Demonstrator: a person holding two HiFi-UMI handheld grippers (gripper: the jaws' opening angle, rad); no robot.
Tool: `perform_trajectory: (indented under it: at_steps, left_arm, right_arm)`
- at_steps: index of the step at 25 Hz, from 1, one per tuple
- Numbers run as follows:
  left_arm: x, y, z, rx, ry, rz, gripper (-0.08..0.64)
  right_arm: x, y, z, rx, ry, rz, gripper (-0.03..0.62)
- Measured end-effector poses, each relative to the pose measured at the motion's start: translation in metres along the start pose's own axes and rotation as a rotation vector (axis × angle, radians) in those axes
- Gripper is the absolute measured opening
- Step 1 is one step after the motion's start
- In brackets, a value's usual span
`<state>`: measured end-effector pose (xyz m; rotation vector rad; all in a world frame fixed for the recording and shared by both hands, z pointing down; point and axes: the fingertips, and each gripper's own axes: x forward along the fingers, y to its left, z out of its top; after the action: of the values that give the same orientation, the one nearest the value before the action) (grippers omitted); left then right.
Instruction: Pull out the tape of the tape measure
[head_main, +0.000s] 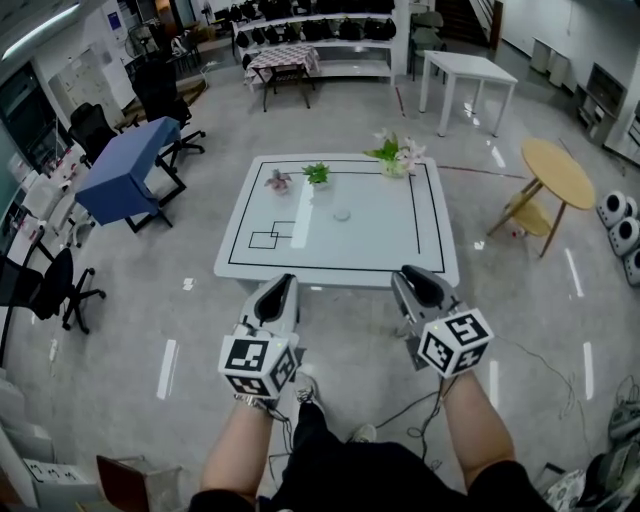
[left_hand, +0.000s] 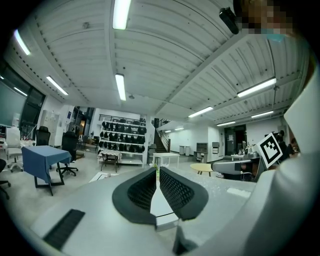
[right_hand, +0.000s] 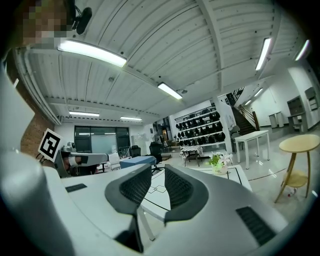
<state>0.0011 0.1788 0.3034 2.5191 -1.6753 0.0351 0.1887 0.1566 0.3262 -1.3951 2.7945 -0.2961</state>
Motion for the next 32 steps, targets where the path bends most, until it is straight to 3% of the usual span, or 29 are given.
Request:
perform_trajectory:
  at_steps: [8, 11, 24, 32]
  left_arm:
    - [0.059, 0.052, 0.013, 0.008, -0.015, -0.051, 0.215]
    - [0.078, 0.078, 0.018, 0.019, -0.021, -0.071, 0.256]
    - [0.156, 0.196, 0.021, 0.007, 0.002, -0.148, 0.268]
    - [0.198, 0.234, 0.02, -0.002, 0.013, -0.209, 0.268]
  right_arm:
    - [0.063, -0.008, 0.019, -0.059, -0.018, -0.027, 0.207]
    - [0.095, -0.008, 0.02, -0.077, -0.018, -0.032, 0.232]
    - [0.23, -0.01, 0.026, -0.094, 0.022, -0.084, 0.261]
    - [0.277, -0.02, 0.022, -0.09, 0.022, -0.13, 0.264]
